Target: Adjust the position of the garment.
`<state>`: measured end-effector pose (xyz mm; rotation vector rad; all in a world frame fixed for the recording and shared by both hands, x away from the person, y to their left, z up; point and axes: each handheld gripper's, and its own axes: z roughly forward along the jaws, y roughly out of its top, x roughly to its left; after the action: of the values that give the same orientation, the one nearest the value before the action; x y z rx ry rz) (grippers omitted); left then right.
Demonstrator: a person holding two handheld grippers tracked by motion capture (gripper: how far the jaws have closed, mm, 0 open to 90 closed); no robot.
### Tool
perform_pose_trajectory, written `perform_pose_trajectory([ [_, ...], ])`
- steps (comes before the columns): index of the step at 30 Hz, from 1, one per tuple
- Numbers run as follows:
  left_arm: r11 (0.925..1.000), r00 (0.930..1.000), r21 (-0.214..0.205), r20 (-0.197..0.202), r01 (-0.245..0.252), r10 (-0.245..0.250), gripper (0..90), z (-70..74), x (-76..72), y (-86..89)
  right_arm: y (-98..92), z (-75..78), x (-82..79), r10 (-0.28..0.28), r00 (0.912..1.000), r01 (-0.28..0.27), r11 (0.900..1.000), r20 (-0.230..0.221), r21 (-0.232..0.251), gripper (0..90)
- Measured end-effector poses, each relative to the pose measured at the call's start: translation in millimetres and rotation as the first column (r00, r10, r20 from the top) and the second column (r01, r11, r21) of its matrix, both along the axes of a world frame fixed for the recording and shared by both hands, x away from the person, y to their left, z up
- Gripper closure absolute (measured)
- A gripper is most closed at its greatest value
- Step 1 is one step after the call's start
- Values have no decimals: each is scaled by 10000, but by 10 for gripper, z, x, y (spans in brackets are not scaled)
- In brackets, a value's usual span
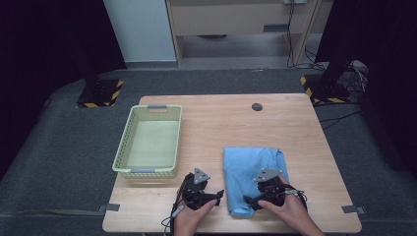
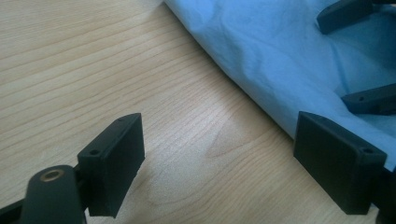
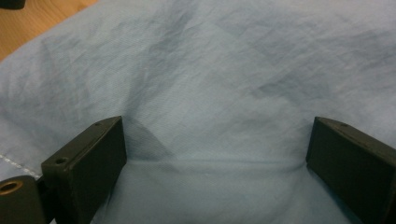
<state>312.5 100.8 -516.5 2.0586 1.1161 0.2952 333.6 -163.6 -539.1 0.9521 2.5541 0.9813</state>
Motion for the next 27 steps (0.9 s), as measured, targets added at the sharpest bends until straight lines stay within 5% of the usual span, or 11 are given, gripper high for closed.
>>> perform_pose_trajectory([
  [27, 9986, 9993, -378, -57, -380, 378, 168, 0, 57, 169, 345, 15, 325, 247, 9997, -248, 9997, -87, -84, 49],
])
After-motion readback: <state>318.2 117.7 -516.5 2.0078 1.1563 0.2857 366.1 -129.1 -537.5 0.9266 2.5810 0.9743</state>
